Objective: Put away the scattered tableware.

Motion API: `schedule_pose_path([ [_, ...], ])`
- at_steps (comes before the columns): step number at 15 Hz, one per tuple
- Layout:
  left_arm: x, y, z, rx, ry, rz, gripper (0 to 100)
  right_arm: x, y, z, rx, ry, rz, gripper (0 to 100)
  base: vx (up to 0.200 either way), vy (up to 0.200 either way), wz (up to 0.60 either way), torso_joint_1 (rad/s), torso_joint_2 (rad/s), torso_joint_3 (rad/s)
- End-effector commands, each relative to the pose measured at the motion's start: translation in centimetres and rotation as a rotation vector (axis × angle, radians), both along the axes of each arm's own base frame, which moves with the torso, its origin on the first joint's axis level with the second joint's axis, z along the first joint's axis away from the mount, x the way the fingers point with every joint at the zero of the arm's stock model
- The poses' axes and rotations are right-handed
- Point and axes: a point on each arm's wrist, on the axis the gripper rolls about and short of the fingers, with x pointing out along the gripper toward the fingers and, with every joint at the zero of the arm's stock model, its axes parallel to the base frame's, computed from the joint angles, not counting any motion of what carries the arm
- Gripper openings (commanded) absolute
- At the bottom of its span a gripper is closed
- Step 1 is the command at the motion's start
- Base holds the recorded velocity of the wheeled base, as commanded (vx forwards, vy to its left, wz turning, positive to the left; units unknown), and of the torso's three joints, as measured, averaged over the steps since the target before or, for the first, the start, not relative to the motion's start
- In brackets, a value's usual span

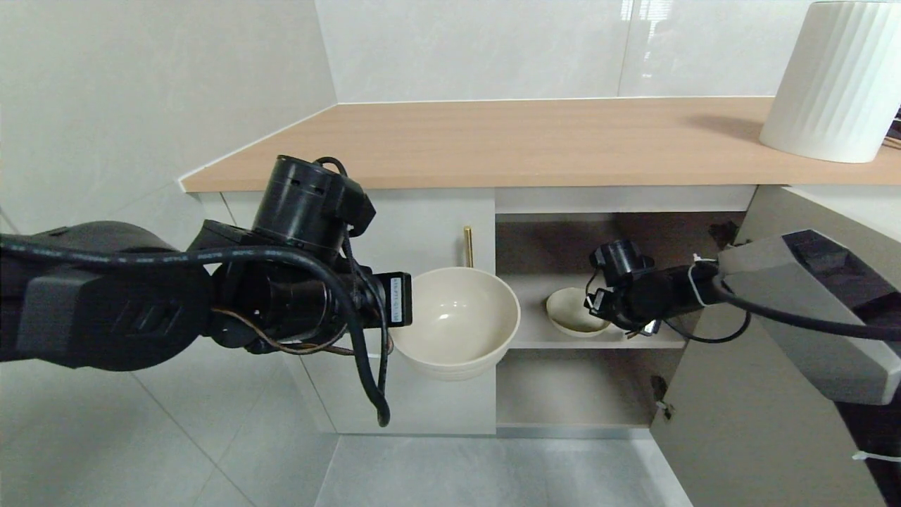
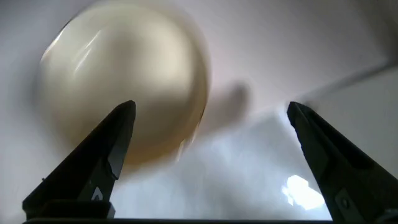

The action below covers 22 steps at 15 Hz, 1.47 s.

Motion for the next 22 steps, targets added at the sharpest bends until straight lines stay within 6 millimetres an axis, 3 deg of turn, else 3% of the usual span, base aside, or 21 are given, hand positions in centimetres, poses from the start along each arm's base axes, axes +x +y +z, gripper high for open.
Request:
schedule_pose_path([
  [1, 0.8, -0.9, -1.8, 0.038, 0.036, -0.018, 0, -5.6, 0.6, 6.9, 0.094, -0.019, 0.155, 100, 0.000, 0.000, 0.00, 0.000, 0.00, 0.000],
  [3, 1.4, -1.5, -2.9, 0.051, 0.053, -0.024, 0, -9.4, 0.2, 8.9, 0.038, 0.004, 0.277, 100, 0.000, 0.000, 0.00, 0.000, 0.00, 0.000],
  [6, 1.9, -2.9, -5.3, 0.116, 0.098, -0.057, 0, -13.4, 0.6, 12.0, 0.049, -0.029, 0.407, 100, 0.000, 0.000, 0.00, 0.000, 0.00, 0.000],
  [8, 2.5, -5.0, -7.5, 0.176, 0.051, -0.050, 0, -16.8, 0.6, 14.3, 0.120, -0.004, 0.553, 100, 0.000, 0.000, 0.00, 0.000, 0.00, 0.000],
  [10, 2.6, -6.5, -8.9, 0.239, 0.007, -0.027, 0, -18.8, 1.3, 15.1, 0.151, 0.047, 0.662, 100, 0.000, 0.000, 0.00, 0.000, 0.00, 0.000],
  [13, 2.0, -7.4, -9.1, 0.251, -0.001, -0.043, 0, -19.6, 3.0, 13.9, 0.137, 0.097, 0.721, 100, 0.000, 0.000, 0.00, 0.000, 0.00, 0.000],
  [18, 0.8, -8.2, -8.1, 0.245, -0.036, -0.054, 0, -18.2, 4.7, 10.7, 0.118, 0.189, 0.727, 100, 0.000, 0.000, 0.00, 0.000, 0.00, 0.000],
  [22, -0.1, -8.5, -6.9, 0.230, -0.064, -0.067, 0, -17.4, 5.5, 9.2, 0.117, 0.201, 0.728, 100, 0.000, 0.000, 0.00, 0.000, 0.00, 0.000],
])
